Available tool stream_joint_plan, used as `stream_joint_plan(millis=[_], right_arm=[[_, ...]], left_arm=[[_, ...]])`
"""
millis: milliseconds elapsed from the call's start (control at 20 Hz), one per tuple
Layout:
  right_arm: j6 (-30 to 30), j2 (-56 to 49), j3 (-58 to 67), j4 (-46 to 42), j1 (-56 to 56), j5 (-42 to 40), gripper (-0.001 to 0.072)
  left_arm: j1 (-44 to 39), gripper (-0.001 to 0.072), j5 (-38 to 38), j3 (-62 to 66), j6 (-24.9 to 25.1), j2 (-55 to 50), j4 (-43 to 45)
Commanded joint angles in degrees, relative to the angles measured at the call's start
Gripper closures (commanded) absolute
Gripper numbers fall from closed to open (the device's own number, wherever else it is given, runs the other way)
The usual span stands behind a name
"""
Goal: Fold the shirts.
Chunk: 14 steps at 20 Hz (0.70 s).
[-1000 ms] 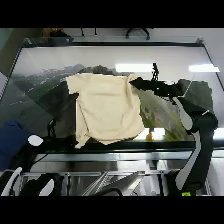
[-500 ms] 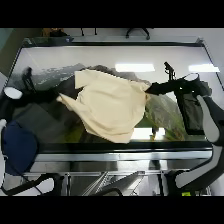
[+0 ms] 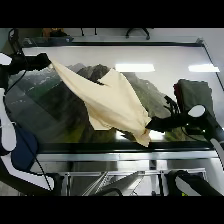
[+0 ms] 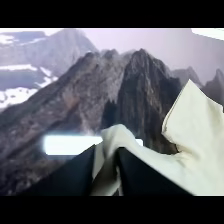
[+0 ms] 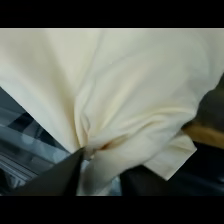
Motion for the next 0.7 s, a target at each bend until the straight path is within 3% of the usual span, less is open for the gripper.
stream_joint_plan(millis=[0,150,350,500,650], right_arm=[[4.1,6.6,-4.5,2.3,1.2,-1.4,0.0213],[3.5,8.1,-0.4,0.8,0.5,0.3,0.0214],[3.3,6.1,5.6,-10.2,-8.1,-0.9,0.0216],[-2.2,-2.5,5.6,-8.4,-15.1,-1.8,0.0216],[-9.4,-12.0,5.6,-1.2,-16.1,-1.7,0.0214]], left_arm=[[-1.8,0.0026,-8.5,8.9,-0.8,-5.8,0.0],[-0.3,0.0026,-13.5,10.4,-1.0,-4.2,0.5],[4.7,0.0027,-20.0,2.9,-2.9,1.7,0.4],[5.2,0.0028,-27.2,-11.1,-3.2,5.7,0.3],[1.4,0.0028,-25.7,-29.3,-1.4,9.7,0.3]])
